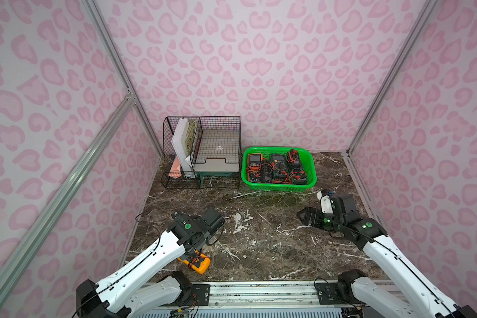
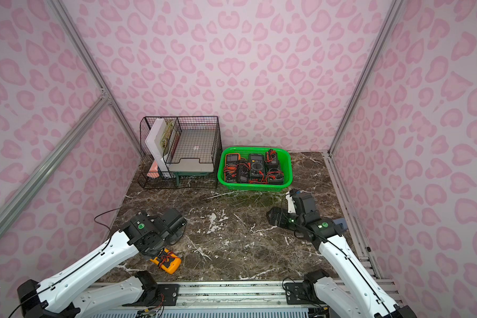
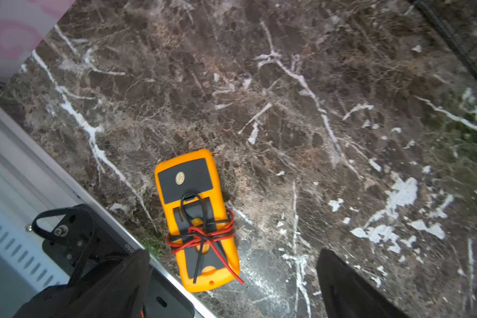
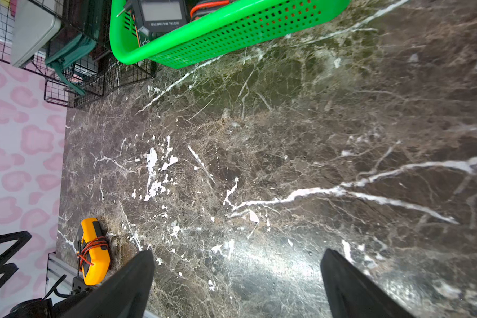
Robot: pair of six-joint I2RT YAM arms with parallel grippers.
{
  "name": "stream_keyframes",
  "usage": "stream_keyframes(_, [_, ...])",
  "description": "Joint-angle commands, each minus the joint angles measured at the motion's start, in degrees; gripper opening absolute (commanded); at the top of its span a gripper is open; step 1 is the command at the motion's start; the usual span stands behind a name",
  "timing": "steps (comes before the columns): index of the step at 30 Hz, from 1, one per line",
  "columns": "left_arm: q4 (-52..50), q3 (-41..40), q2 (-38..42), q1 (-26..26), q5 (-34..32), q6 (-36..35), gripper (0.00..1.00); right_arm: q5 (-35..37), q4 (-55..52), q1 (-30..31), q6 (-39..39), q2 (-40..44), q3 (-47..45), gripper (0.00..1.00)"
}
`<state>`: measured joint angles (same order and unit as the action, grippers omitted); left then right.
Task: Put the multimeter into the basket
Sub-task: Pick up the multimeter from the center of the board.
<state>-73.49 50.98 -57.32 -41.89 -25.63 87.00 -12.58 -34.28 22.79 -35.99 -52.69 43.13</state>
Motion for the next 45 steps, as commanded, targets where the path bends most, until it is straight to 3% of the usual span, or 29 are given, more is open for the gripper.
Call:
stream_keyframes(1, [0.1, -2.9, 1.2, 0.8, 0.7, 4.6, 0.99, 2.3, 1.9, 1.8, -0.1, -1.9, 1.6, 0.99])
stream_keyframes(16, [11.9, -13.4, 1.9, 9.1, 9.1, -0.3, 0.99, 3.5, 4.7, 7.7, -0.2, -12.2, 7.7, 0.99])
stream_keyframes(31, [22.1, -20.9, -1.5, 11.1, 12.6, -1.0, 0.96, 3.6, 4.4, 8.6, 1.4, -17.4, 12.1, 0.99])
stream_keyframes(38, [24.6, -20.8, -5.2, 11.3, 12.8, -2.3, 0.77, 5.3, 2.3, 8.6, 2.9, -19.8, 14.6, 0.99])
stream_keyframes(45, [24.7, -16.8, -8.1, 11.3, 12.6, -5.7, 0.44, 5.1, 2.8, 7.5, 3.5, -20.6, 15.3, 0.99])
